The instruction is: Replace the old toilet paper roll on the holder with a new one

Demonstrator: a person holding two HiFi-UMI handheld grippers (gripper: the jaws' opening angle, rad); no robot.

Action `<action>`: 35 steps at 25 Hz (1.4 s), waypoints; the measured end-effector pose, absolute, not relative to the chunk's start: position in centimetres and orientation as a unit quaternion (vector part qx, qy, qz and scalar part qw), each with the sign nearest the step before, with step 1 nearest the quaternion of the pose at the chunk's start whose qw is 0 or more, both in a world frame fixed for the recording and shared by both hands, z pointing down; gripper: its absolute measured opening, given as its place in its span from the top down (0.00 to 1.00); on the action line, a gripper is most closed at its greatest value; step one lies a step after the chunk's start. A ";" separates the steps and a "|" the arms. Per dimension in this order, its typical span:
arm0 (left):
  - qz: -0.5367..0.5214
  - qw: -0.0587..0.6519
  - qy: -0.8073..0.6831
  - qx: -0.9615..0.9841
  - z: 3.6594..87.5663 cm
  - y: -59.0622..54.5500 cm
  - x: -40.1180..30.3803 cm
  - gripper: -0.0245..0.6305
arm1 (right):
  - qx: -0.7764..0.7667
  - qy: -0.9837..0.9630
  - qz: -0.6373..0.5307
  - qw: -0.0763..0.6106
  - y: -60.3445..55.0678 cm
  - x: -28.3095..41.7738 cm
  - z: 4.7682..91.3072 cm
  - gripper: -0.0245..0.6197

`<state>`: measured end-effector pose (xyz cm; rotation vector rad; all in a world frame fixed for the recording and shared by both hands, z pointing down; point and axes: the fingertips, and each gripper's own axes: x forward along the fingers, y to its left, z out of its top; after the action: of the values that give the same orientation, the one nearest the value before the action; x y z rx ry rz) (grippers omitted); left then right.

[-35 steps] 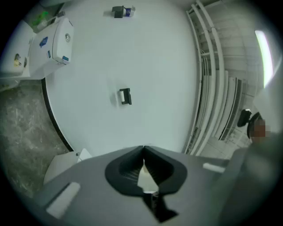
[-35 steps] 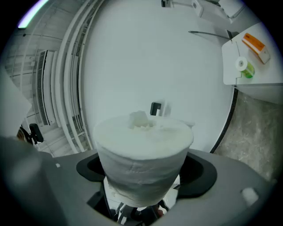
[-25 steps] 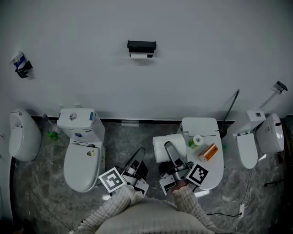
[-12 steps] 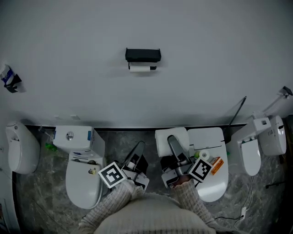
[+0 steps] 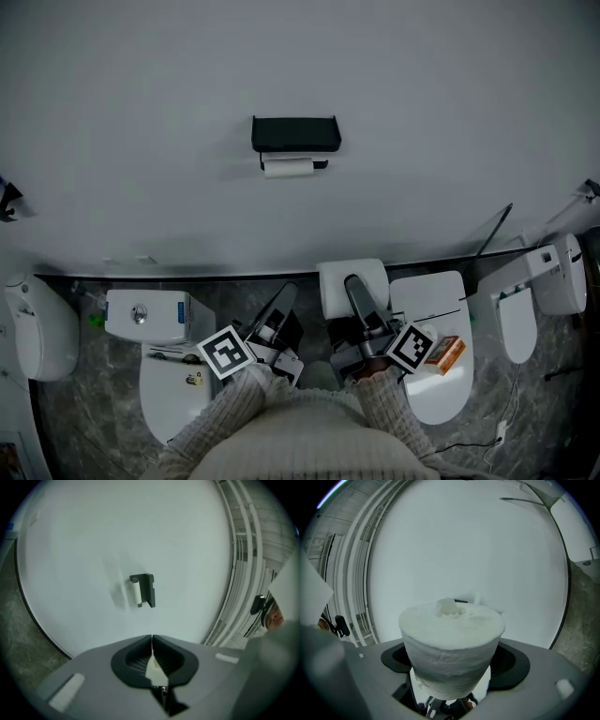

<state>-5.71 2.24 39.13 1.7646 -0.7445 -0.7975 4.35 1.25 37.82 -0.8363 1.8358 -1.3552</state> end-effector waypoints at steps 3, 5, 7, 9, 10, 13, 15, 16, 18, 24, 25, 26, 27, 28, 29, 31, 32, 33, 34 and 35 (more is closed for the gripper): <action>-0.328 0.514 -0.312 0.729 39.8 0.5 -6.2 0.97 | -0.330 0.703 -0.528 0.344 -0.3 4.2 38.8 0.27; -0.330 0.514 -0.316 0.726 40.0 -0.7 -6.3 0.97 | -0.332 0.703 -0.531 0.337 -1.2 4.1 39.2 0.27; -0.329 0.516 -0.318 0.724 40.1 -1.8 -6.2 0.97 | -0.332 0.702 -0.535 0.334 -2.2 4.1 39.4 0.27; -0.326 0.517 -0.320 0.724 40.2 -3.1 -5.9 0.97 | -0.329 0.704 -0.535 0.332 -3.5 4.2 39.5 0.27; -0.326 0.518 -0.322 0.722 40.3 -3.8 -5.8 0.97 | -0.327 0.705 -0.535 0.330 -4.3 4.3 39.4 0.27; -0.334 0.518 -0.331 0.715 40.4 -6.0 -5.3 0.97 | -0.322 0.707 -0.540 0.323 -6.7 4.9 39.3 0.27; -0.338 0.516 -0.332 0.714 40.2 -7.3 -4.8 0.97 | -0.319 0.710 -0.539 0.322 -8.1 5.5 38.9 0.27; -0.338 0.514 -0.332 0.715 40.1 -7.9 -4.5 0.97 | -0.318 0.712 -0.537 0.322 -8.8 5.9 38.8 0.27; -0.338 0.508 -0.336 0.718 40.0 -8.8 -4.2 0.97 | -0.315 0.715 -0.534 0.324 -10.0 6.3 38.7 0.27; -0.360 0.492 -0.352 0.710 39.8 -11.9 -4.4 0.97 | -0.283 0.728 -0.540 0.314 -13.1 5.5 38.4 0.27; -0.364 0.490 -0.355 0.708 39.7 -12.4 -4.4 0.97 | -0.279 0.729 -0.543 0.310 -13.5 5.3 38.3 0.27; -0.369 0.488 -0.357 0.706 39.6 -12.8 -4.4 0.97 | -0.275 0.731 -0.544 0.305 -13.8 5.2 38.4 0.27; -0.375 0.485 -0.359 0.703 39.6 -13.1 -4.5 0.97 | -0.272 0.732 -0.546 0.302 -14.0 5.0 38.4 0.27; -0.382 0.482 -0.362 0.700 39.5 -13.3 -4.8 0.97 | -0.270 0.732 -0.548 0.300 -14.2 4.9 38.5 0.27; -0.388 0.479 -0.365 0.698 39.5 -13.5 -5.1 0.97 | -0.269 0.731 -0.551 0.300 -14.3 4.9 38.6 0.27; -0.394 0.474 -0.373 0.694 39.4 -13.9 -5.6 0.97 | -0.270 0.728 -0.555 0.299 -14.6 4.9 38.9 0.27; -0.395 0.472 -0.375 0.693 39.3 -14.1 -5.9 0.96 | -0.271 0.727 -0.556 0.299 -14.7 4.9 39.0 0.27; -0.395 0.471 -0.376 0.693 39.2 -14.3 -6.1 0.96 | -0.273 0.725 -0.557 0.299 -14.9 4.9 39.1 0.27; -0.397 0.471 -0.375 0.693 39.1 -14.6 -6.2 0.96 | -0.274 0.724 -0.558 0.299 -15.1 4.9 39.2 0.27; -0.399 0.472 -0.371 0.693 38.9 -14.8 -6.4 0.96 | -0.275 0.722 -0.559 0.301 -15.4 4.9 39.2 0.27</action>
<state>-6.36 -14.84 38.91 1.6972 -0.9085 -0.9764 4.89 -15.39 39.24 -0.7301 1.9148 -1.4842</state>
